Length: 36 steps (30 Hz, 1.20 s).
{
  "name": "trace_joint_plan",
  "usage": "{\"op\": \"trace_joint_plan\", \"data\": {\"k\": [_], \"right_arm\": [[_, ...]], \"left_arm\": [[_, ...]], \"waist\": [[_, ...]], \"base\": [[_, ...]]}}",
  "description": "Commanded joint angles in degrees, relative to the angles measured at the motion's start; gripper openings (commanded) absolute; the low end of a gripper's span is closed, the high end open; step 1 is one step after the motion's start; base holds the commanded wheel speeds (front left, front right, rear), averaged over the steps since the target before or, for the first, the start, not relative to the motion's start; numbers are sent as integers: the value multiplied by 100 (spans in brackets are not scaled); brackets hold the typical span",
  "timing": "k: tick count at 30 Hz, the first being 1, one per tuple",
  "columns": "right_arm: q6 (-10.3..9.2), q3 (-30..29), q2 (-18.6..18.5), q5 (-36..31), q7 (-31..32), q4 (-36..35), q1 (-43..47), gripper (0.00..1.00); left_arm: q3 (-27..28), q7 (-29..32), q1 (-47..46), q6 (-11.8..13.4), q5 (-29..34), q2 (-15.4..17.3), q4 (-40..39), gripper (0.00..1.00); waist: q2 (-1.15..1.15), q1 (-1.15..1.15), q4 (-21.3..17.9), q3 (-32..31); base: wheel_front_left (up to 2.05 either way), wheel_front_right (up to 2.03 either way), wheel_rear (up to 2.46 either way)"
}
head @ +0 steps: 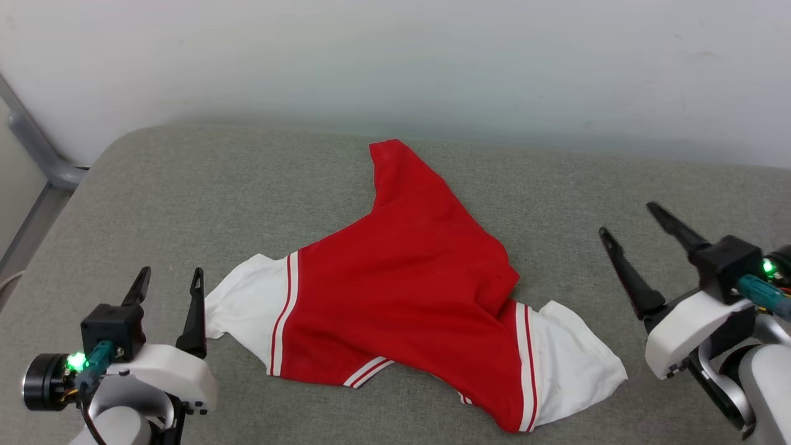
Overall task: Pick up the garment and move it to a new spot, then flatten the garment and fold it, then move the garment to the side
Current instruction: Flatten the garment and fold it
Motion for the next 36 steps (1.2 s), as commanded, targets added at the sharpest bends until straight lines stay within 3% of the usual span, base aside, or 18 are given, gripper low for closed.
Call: {"op": "trace_joint_plan", "data": {"k": [1, 5, 14, 19, 29, 30, 31, 32, 36], "right_arm": [[-6, 334, -253, 262, 403, 25, -146, 100], [-7, 1375, -1039, 1022, 1572, -113, -452, 100], [-7, 2519, -1887, 2082, 3550, 8, -855, 100], [-7, 2968, -2078, 2195, 3865, 347, -1038, 100], [-4, 3796, -1899, 2560, 3665, 1239, -975, 100], [-3, 3841, -1886, 2586, 3598, 1264, -1004, 69], [-4, 3854, -1883, 2605, 3497, 1273, -1052, 26], [-4, 3861, -1897, 2606, 3413, 1286, -1121, 0], [-8, 3677, -1997, 2720, 3036, 1338, -1379, 0]], "left_arm": [[215, -17, 220, 91, 234, -117, -156, 100], [732, -17, 723, 149, 795, -479, -506, 100], [1464, -18, 1198, -190, 1826, -1251, -699, 100], [1678, -18, 1105, -443, 2253, -1674, -695, 100], [2217, -18, 1154, -883, 2854, -2357, -615, 100], [2294, -18, 1198, -918, 2895, -2405, -627, 100], [2351, -18, 1231, -949, 2933, -2453, -619, 100], [2407, -19, 1240, -988, 2974, -2490, -607, 100], [2607, -19, 1306, -1139, 3121, -2625, -570, 100]], "waist": [[0, 0, 57, 53], [0, 0, 174, 158], [0, 0, 474, 514], [0, 0, 662, 776], [0, 0, 763, 1014], [0, 0, 742, 1008], [0, 0, 718, 1002], [0, 0, 692, 993], [0, 0, 582, 926]], "base": [[0, 0, 0], [0, 0, 0], [0, 0, 0], [0, 0, 0], [0, 0, 0], [0, 0, 0], [0, 0, 0], [0, 0, 0], [0, 0, 0]]}}
